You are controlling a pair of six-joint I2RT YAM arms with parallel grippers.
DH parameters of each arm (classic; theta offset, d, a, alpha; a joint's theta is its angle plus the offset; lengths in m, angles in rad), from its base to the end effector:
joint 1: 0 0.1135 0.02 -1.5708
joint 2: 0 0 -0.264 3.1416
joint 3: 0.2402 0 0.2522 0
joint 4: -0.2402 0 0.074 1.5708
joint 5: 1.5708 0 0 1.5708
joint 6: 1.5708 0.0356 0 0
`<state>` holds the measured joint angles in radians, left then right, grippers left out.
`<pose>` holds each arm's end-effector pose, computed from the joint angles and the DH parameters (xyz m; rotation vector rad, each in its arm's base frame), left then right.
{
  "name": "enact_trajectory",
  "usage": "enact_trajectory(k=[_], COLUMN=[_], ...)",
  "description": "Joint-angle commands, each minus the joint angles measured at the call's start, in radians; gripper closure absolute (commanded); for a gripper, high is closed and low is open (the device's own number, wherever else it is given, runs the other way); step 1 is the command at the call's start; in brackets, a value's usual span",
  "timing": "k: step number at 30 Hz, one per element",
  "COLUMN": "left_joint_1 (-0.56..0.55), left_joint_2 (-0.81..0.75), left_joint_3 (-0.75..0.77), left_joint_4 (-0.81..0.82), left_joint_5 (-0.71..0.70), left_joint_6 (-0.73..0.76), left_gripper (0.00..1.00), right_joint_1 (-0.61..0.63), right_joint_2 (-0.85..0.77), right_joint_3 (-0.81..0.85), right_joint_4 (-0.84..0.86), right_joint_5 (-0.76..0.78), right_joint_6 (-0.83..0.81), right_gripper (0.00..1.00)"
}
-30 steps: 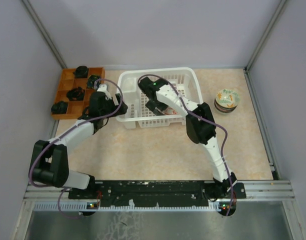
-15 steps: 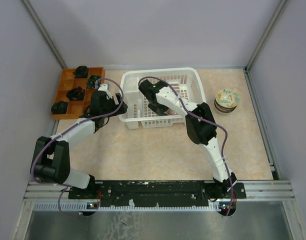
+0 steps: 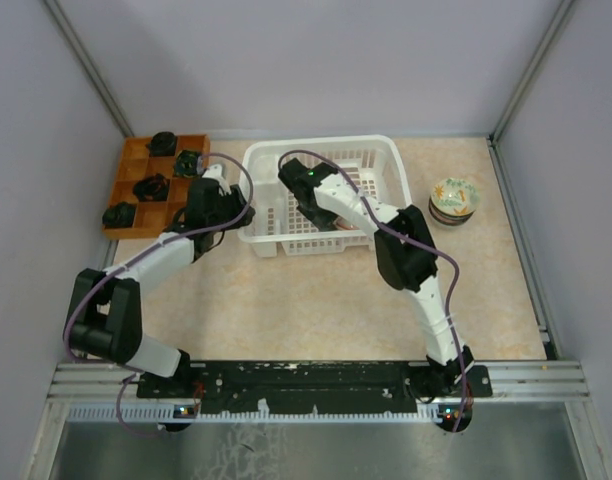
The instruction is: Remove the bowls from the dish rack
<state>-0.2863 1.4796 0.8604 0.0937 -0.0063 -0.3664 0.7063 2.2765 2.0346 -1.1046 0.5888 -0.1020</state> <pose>0.3119 -0.0916 0.2281 -0.0887 2.1180 -0.3852 0.3677 0.2877 0.2130 -0.9681 2.4959 -0.6848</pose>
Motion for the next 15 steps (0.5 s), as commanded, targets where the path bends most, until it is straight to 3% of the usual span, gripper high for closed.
enact_trajectory(k=[1, 6, 7, 15], left_joint_1=[0.013, 0.013, 0.012, 0.012], left_joint_2=[0.021, 0.019, 0.018, 0.017], left_joint_3=[0.015, 0.010, 0.010, 0.005], left_joint_4=[-0.022, -0.016, -0.016, -0.014], left_joint_5=[-0.020, -0.015, -0.015, -0.011], left_joint_6=[0.011, -0.002, -0.003, -0.015], left_gripper=[0.57, 0.97, 1.00, 1.00], right_joint_1=[-0.008, -0.008, -0.008, -0.008], right_joint_2=[-0.071, -0.092, -0.096, -0.117], right_joint_3=[-0.025, -0.033, -0.033, -0.030], right_joint_4=[-0.003, 0.008, 0.011, 0.020], right_joint_5=[0.070, 0.068, 0.066, 0.049], right_joint_6=[0.000, 0.008, 0.008, 0.020], right_gripper=[0.26, 0.27, 0.27, 0.29])
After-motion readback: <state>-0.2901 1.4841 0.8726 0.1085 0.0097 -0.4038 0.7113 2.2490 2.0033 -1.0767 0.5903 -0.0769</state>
